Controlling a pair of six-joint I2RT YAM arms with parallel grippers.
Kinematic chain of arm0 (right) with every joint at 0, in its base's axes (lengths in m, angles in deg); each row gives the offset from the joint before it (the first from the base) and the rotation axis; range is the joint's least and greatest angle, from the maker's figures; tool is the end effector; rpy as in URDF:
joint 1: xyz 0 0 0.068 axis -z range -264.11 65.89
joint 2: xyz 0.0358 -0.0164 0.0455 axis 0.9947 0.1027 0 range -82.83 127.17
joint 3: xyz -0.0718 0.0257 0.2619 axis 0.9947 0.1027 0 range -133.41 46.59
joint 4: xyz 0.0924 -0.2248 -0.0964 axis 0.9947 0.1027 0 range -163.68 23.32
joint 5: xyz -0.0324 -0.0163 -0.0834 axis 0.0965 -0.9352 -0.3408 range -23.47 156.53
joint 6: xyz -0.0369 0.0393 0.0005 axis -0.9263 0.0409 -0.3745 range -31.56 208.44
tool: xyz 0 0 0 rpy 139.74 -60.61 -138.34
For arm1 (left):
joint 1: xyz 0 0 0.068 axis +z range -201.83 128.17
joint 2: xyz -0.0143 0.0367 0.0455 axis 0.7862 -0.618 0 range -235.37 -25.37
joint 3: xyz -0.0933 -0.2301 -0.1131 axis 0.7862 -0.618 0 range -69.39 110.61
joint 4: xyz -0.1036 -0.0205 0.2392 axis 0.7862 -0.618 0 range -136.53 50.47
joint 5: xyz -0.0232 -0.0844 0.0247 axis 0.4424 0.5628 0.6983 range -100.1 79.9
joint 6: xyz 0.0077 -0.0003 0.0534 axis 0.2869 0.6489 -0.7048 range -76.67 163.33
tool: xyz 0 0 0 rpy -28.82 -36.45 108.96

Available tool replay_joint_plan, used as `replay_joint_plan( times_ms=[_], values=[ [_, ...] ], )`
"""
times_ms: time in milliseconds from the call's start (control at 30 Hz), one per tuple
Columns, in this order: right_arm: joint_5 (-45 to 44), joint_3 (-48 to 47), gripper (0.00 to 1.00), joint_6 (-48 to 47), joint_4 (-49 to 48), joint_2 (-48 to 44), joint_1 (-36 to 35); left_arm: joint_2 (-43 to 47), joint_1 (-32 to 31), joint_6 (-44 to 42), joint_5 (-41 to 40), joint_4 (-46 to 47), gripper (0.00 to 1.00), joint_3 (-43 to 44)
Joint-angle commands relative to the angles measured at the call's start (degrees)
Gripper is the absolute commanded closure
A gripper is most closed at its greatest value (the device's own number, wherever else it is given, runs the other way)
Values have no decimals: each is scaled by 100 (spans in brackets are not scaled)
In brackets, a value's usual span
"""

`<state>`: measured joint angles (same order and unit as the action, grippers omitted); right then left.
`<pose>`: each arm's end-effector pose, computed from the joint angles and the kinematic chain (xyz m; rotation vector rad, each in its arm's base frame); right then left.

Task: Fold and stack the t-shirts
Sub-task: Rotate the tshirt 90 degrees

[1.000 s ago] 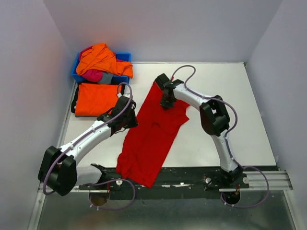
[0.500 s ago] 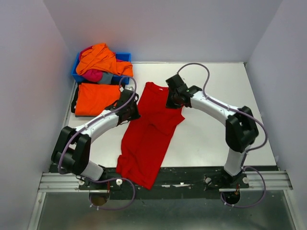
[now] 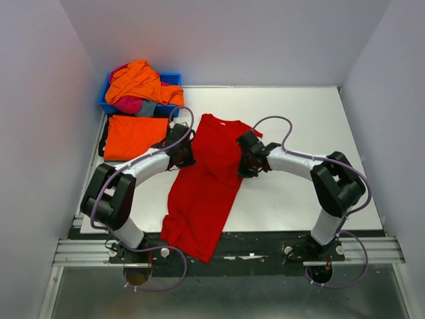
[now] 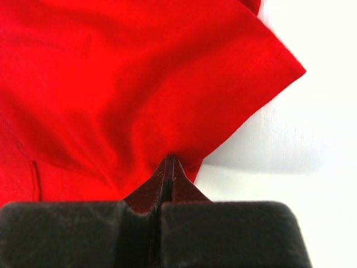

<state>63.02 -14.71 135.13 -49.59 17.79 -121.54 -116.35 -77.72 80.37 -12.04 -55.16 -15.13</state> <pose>0.2755 0.2082 0.1662 0.2403 2.7226 0.3705 0.2918 -0.1403 0.1923 -0.2605 2.5195 -0.4143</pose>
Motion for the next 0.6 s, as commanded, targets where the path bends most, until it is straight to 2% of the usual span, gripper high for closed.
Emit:
replay_joint_plan(
  times_ms=[0,133,367,567],
  values=[
    [-228,-206,99,217,67,378,-28,-341,14,-91,9,78,89,-74],
    [-589,-637,99,340,718,818,43,-727,14,-65,53,175,89,23],
    [-432,-857,99,33,693,1082,666,-1527,-12,286,439,456,90,559],
    [-423,-1577,99,-442,877,1556,1263,-1923,-197,1137,325,1202,89,682]
  ],
)
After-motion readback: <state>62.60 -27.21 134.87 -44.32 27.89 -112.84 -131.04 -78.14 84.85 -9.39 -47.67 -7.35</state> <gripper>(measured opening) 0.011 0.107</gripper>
